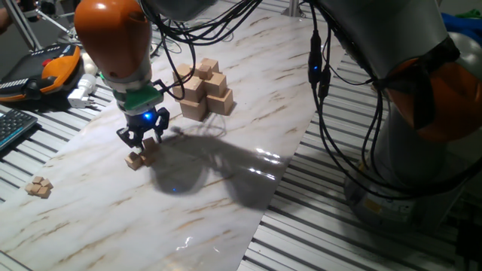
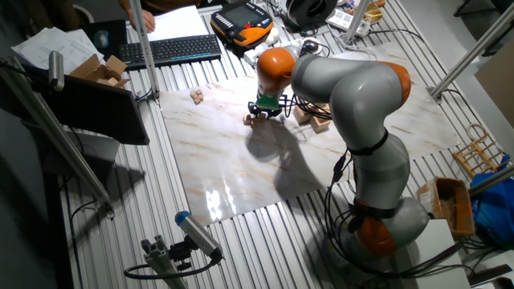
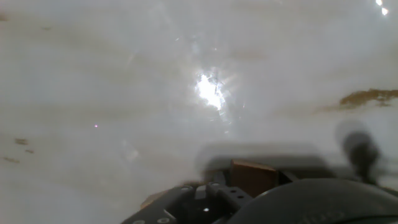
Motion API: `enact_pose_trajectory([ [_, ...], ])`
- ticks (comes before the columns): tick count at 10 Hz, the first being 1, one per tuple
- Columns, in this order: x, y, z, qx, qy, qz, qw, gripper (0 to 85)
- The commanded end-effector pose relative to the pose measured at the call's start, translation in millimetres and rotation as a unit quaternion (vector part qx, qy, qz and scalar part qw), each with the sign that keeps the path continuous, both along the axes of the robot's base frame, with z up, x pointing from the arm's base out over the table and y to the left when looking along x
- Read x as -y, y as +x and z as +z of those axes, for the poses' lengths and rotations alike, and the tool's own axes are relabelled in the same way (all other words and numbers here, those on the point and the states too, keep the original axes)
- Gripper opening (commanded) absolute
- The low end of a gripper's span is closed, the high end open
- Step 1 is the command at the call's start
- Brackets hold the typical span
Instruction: Stack the blocks into a cross shape
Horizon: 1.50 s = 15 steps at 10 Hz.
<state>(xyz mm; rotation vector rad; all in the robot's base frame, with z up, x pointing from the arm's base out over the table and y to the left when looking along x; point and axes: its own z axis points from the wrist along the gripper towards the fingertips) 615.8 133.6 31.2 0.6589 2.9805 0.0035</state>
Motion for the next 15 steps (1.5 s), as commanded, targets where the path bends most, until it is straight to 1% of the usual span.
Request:
enact_pose_trajectory([
  [1,0.3,-0.2,-0.3,0.003,-0.002,0.005,1.0,34.0],
  [2,1.3,-0.3,-1.1,0.008,-0.002,0.016,0.9998,17.0],
  [3,2.5,0.2,-1.3,0.01,0.007,0.033,0.9994,0.0],
  [4,2.9,0.7,2.6,0.006,0.007,0.043,0.999,0.0],
  [5,5.2,2.7,14.3,-0.008,0.009,0.057,0.9983,0.0],
  [6,9.5,5.4,31.5,-0.024,0.017,0.071,0.997,0.0],
  [7,16.4,7.2,50.2,-0.035,0.02,0.091,0.995,0.0],
  [8,25.5,7.2,66.0,-0.04,0.019,0.109,0.993,0.0],
  [9,36.9,5.9,82.7,-0.042,0.019,0.131,0.9904,0.0],
  [11,59.6,2.3,108.9,-0.045,0.018,0.169,0.9844,0.0],
  [12,73.5,1.8,119.8,-0.046,0.024,0.188,0.9808,0.0],
  [13,88.1,1.4,129.2,-0.045,0.025,0.208,0.9767,0.0],
  [14,96.9,1.0,134.4,-0.04,0.027,0.219,0.9744,0.0],
  [15,101.7,0.3,137.0,-0.034,0.027,0.227,0.973,0.0],
])
